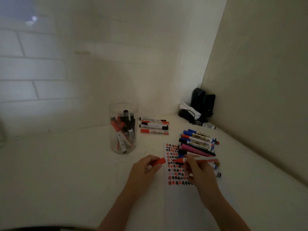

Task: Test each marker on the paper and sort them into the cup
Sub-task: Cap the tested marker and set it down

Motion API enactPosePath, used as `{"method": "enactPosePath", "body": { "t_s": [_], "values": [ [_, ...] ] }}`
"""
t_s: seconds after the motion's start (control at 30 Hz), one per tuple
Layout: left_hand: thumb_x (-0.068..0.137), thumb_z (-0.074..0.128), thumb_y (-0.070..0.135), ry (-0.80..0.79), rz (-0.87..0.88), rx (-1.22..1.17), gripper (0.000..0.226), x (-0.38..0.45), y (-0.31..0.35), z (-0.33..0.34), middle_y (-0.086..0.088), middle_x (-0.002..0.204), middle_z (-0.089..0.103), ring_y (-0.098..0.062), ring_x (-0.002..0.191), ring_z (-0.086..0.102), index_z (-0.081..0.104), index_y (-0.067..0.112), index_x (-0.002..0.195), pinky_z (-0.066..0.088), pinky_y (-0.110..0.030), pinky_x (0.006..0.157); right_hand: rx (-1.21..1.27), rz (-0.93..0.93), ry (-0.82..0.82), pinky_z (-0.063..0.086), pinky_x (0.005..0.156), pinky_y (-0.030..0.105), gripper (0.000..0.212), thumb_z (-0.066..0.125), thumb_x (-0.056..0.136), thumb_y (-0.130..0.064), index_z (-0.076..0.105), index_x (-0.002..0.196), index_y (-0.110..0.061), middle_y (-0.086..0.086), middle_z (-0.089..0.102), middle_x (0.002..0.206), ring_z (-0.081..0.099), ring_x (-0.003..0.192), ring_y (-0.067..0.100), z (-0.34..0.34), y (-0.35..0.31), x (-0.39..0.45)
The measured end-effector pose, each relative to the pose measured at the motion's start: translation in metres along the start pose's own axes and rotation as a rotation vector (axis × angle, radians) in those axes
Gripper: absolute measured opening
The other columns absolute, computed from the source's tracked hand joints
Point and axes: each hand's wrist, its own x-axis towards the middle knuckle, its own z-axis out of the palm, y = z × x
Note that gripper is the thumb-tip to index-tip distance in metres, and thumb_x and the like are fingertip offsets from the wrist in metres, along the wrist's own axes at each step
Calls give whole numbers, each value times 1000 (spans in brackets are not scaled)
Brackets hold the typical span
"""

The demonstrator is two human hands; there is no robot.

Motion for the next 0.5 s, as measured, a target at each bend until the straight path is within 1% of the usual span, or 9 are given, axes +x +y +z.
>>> {"method": "enactPosePath", "body": {
  "t_s": [0.07,0.13,0.2,0.27,0.37,0.43,0.5],
  "values": [
    [91,61,30,1,1,-23,13,1,0,0,19,96,67,3,93,59,66,31,103,46,-15,82,5,21,27,44,52,21,29,58,92,-34,67,85,-8,5,66,69,56,54,8,9,2,1],
    [92,60,30,-7,21,-16,13,1,0,0,18,96,67,3,93,59,66,30,104,43,-11,81,1,31,47,44,47,18,27,58,92,-34,67,84,-9,1,66,65,57,49,4,15,2,1],
    [92,61,30,-10,31,-13,13,1,-1,0,19,96,67,4,92,57,66,31,104,40,-6,78,-18,33,55,43,47,18,30,58,92,-35,68,83,-8,-1,64,62,55,47,3,17,2,1],
    [91,61,30,-15,42,-14,13,1,-3,0,20,95,66,3,92,57,66,33,103,41,-7,77,-28,44,55,41,46,19,32,58,92,-36,68,84,-7,-2,62,60,52,46,4,19,2,1],
    [91,62,32,-20,65,-13,14,2,-4,2,22,95,65,1,93,57,66,34,104,44,-13,80,-58,31,43,41,49,21,30,59,91,-36,69,84,-9,0,64,63,53,50,7,22,3,0],
    [91,62,31,-23,76,-15,16,3,-4,2,22,97,65,1,94,57,66,33,105,44,-14,82,-108,-9,44,44,53,22,26,61,90,-37,68,80,-13,-1,67,64,57,54,8,25,4,0],
    [91,62,31,-25,81,-19,16,3,-4,2,22,98,65,2,94,57,67,32,106,43,-12,82,-156,-43,38,44,54,21,26,64,87,-39,66,74,-16,-6,63,58,56,52,6,26,4,-1]
  ]
}}
